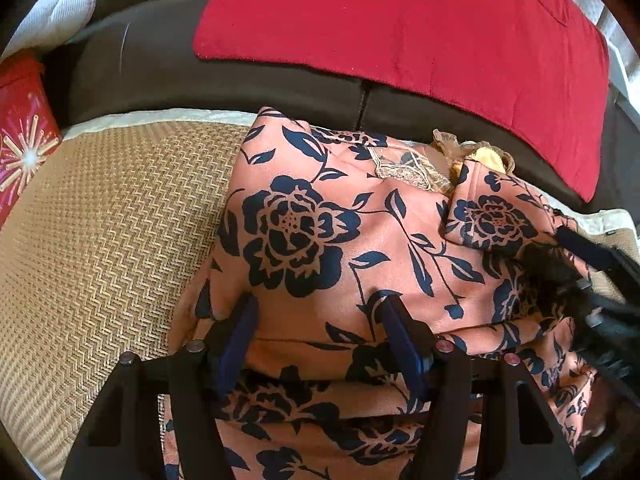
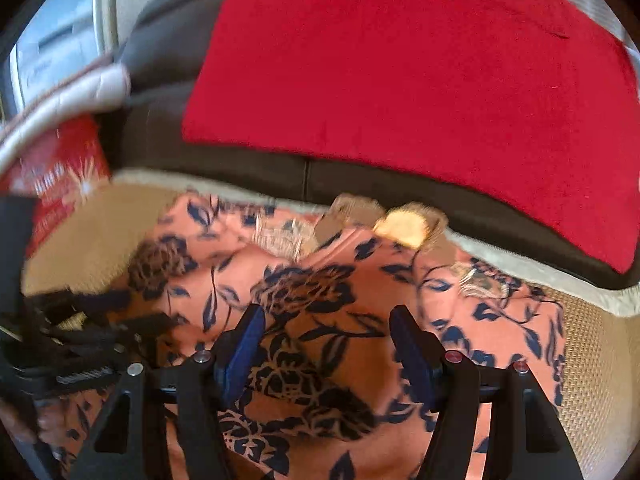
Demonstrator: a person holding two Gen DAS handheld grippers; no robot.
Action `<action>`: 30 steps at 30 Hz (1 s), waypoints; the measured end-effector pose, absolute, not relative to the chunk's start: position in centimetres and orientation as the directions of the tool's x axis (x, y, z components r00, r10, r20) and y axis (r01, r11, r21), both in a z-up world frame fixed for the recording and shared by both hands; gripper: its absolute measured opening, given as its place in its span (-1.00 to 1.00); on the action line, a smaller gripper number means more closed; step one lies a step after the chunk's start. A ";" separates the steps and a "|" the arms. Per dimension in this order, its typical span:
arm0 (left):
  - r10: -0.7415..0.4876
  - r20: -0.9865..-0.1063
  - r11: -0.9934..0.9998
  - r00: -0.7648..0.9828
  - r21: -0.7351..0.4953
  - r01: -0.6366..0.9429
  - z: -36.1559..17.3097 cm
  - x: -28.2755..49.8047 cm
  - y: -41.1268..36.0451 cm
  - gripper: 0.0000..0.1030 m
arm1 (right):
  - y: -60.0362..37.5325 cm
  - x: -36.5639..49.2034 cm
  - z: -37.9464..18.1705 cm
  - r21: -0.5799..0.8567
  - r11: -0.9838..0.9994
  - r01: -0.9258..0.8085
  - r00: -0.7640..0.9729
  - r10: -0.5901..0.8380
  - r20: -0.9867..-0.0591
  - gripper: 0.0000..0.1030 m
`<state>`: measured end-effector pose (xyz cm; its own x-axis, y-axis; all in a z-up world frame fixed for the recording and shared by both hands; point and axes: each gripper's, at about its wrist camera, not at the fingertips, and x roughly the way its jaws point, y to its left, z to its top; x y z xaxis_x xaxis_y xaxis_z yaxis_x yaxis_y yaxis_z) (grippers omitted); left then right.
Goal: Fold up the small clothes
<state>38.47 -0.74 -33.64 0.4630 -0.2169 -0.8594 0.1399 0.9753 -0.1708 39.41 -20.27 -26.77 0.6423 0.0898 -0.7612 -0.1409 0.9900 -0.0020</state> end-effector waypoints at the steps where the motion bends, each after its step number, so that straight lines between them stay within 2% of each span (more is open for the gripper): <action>1: -0.227 -0.858 0.973 0.461 -0.182 0.140 -33.5 38.3 -0.1 0.26 | -19.9 39.7 -27.1 -0.015 0.988 -0.154 0.630 0.087 -0.772 0.35; 8: -0.317 -0.841 0.948 0.439 -0.298 0.113 -32.1 37.6 2.9 0.26 | -19.3 41.2 -29.4 -0.071 0.982 -0.173 0.561 0.039 -0.827 0.44; 13: -0.342 -0.835 0.939 0.431 -0.324 0.116 -31.7 37.2 3.7 0.26 | -18.8 42.2 -30.4 -0.136 0.985 -0.102 0.595 -0.049 -0.802 0.43; 15: -0.341 -0.836 0.939 0.429 -0.321 0.120 -31.7 37.1 3.8 0.26 | -19.0 42.3 -30.6 -0.125 0.991 -0.051 0.613 -0.067 -0.787 0.21; 16: -0.340 -0.837 0.940 0.428 -0.321 0.120 -31.7 37.1 3.8 0.26 | -19.3 42.4 -30.5 -0.126 0.992 -0.015 0.619 -0.090 -0.780 -0.16; 17: -0.339 -0.838 0.940 0.427 -0.320 0.117 -31.7 37.2 3.7 0.26 | -19.8 42.4 -30.1 -0.105 0.994 0.007 0.626 -0.087 -0.775 -0.39; 18: -0.337 -0.840 0.941 0.426 -0.320 0.113 -31.6 37.1 3.7 0.26 | -20.5 42.3 -29.7 -0.057 0.998 0.021 0.635 -0.057 -0.770 -0.48; 19: -0.335 -0.841 0.941 0.425 -0.319 0.110 -31.5 37.2 3.8 0.26 | -21.5 42.2 -29.3 0.009 0.999 0.040 0.645 -0.019 -0.764 -0.68; 20: -0.328 -0.844 0.944 0.425 -0.314 0.106 -31.6 37.3 3.4 0.26 | -22.8 41.9 -28.8 0.087 0.994 0.068 0.653 0.022 -0.757 -0.73; 24: -0.293 -0.855 0.956 0.428 -0.274 0.107 -31.8 37.9 1.9 0.26 | -28.5 40.1 -28.0 0.409 0.895 0.180 0.695 0.178 -0.697 -0.79; 27: -0.281 -0.857 0.960 0.432 -0.258 0.112 -31.8 37.9 1.4 0.26 | -33.1 37.8 -28.9 0.622 0.730 0.284 0.733 0.253 -0.632 -0.79; 30: -0.273 -0.858 0.962 0.435 -0.250 0.110 -31.8 37.8 0.9 0.26 | -36.9 34.7 -30.9 0.760 0.534 0.371 0.763 0.292 -0.578 -0.79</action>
